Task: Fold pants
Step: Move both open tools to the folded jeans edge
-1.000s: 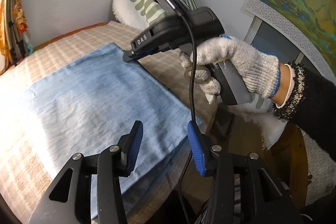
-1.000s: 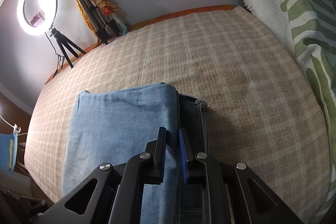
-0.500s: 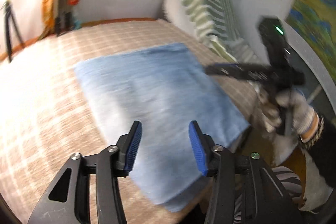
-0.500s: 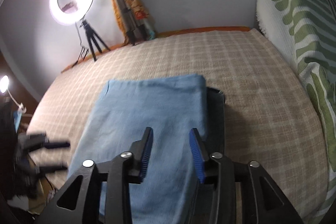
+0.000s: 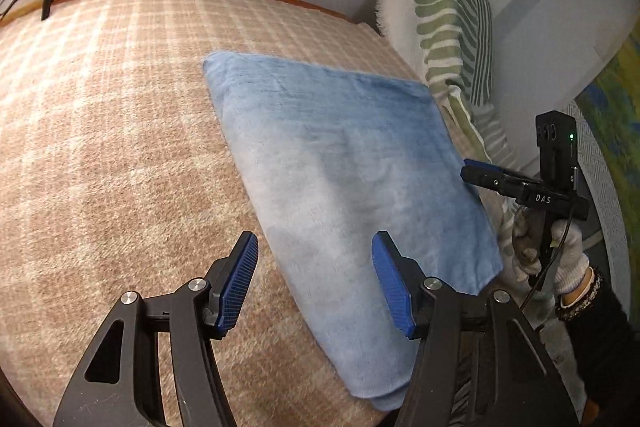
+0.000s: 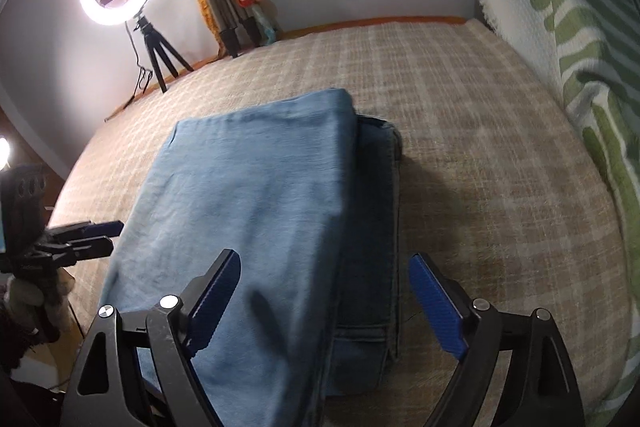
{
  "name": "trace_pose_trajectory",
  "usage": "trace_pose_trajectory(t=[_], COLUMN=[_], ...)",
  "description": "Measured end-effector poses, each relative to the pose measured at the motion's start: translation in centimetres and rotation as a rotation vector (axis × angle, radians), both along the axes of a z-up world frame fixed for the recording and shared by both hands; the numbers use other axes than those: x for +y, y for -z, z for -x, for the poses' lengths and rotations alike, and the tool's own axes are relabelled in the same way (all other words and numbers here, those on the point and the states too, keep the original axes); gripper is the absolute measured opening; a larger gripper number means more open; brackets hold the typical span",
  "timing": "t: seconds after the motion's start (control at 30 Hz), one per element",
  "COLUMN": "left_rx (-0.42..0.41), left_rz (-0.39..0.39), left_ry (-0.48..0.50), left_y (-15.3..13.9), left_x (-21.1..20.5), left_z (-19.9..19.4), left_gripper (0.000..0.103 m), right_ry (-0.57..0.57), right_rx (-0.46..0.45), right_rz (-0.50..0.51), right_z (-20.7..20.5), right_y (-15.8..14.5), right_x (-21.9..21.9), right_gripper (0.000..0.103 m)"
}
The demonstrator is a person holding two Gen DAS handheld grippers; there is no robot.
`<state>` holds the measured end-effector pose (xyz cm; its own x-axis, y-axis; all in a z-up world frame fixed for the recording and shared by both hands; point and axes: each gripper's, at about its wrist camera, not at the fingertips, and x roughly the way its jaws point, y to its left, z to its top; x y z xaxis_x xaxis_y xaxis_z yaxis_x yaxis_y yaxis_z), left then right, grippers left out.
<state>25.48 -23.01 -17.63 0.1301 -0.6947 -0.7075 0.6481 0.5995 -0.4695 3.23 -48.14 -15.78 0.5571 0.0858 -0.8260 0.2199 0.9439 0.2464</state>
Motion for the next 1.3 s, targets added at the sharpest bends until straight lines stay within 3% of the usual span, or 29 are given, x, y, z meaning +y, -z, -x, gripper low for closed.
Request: trace_pose_trajectory(t=[0.2,0.5,1.1,1.23,1.3], left_rx=[0.048,0.207,0.164,0.163,0.162], left_rz=[0.024,0.083,0.091,0.097,0.097], left_ry=[-0.011,-0.048,-0.028,-0.021,-0.022], left_y=[0.8,2.5,2.1,2.2,2.3], left_x=[-0.3,-0.3,-2.1,-2.7,-2.9], left_z=[-0.3,-1.7,-0.7,-0.8,-0.8], left_gripper=[0.058,0.059,0.057,0.056,0.054], right_ry=[0.014,0.01,-0.089,-0.117,-0.114], right_rx=[-0.008,-0.014,-0.068,-0.061,-0.061], right_rz=[-0.127,-0.263,-0.395,-0.359,-0.35], right_z=[-0.8,-2.1,-3.1,-4.0,-4.3], right_y=[1.2,3.2,3.6,3.4,3.4], right_x=[-2.3,-4.1,-3.5,-2.5,-2.5], right_gripper=[0.088,0.089,0.089,0.089,0.083])
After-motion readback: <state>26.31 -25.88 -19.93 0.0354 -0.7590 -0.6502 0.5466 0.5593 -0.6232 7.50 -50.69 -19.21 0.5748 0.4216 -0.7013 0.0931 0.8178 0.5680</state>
